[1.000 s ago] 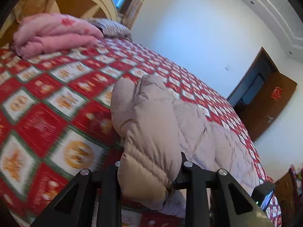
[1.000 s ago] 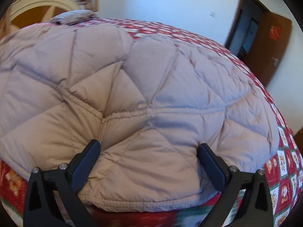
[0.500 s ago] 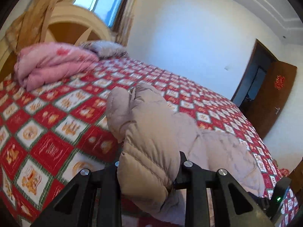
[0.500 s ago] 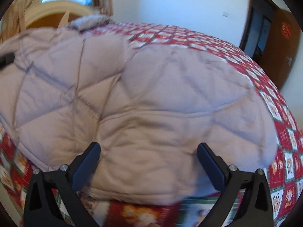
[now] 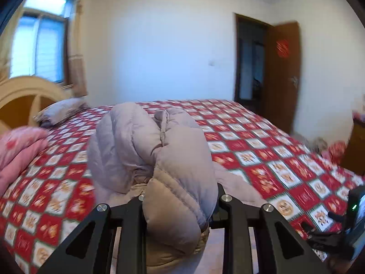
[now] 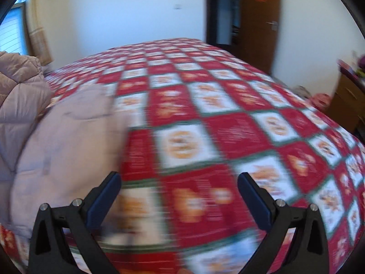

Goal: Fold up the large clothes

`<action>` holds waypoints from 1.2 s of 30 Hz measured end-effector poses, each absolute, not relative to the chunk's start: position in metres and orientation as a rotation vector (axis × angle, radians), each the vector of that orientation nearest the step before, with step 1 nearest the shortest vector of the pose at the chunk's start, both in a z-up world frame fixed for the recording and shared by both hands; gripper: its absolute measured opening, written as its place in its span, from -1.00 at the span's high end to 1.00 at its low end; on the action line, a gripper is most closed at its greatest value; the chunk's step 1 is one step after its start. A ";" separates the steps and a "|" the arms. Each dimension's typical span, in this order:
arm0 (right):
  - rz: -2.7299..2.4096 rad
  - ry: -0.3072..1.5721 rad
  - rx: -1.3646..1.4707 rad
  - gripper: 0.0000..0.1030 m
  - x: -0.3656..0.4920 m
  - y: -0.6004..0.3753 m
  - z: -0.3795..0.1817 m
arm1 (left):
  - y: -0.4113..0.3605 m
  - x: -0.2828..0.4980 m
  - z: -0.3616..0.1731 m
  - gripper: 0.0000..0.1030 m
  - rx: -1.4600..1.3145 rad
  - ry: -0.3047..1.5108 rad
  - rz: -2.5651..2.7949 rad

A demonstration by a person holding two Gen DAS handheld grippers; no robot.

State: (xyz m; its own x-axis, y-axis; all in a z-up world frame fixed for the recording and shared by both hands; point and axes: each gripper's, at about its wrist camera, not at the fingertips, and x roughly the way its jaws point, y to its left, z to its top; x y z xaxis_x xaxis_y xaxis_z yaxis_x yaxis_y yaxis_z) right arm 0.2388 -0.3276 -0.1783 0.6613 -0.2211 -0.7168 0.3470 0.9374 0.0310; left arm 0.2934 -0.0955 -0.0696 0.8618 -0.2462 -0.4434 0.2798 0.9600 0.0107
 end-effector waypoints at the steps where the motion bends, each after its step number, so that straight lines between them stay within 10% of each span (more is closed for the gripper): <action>1: -0.346 0.786 0.189 -1.00 0.232 -0.344 -0.179 | -0.112 0.296 -0.076 0.49 0.096 0.468 -0.299; 12: -0.451 0.825 0.294 -1.00 0.200 -0.420 -0.209 | -0.231 0.274 -0.161 0.45 0.462 0.518 -0.377; 22: -0.445 0.830 0.285 -1.00 0.202 -0.419 -0.224 | -0.252 0.227 -0.134 -0.58 0.564 0.407 -0.378; 36: -0.399 0.813 0.267 -0.52 0.228 -0.405 -0.191 | -0.083 0.264 -0.050 -0.87 0.200 0.292 -0.059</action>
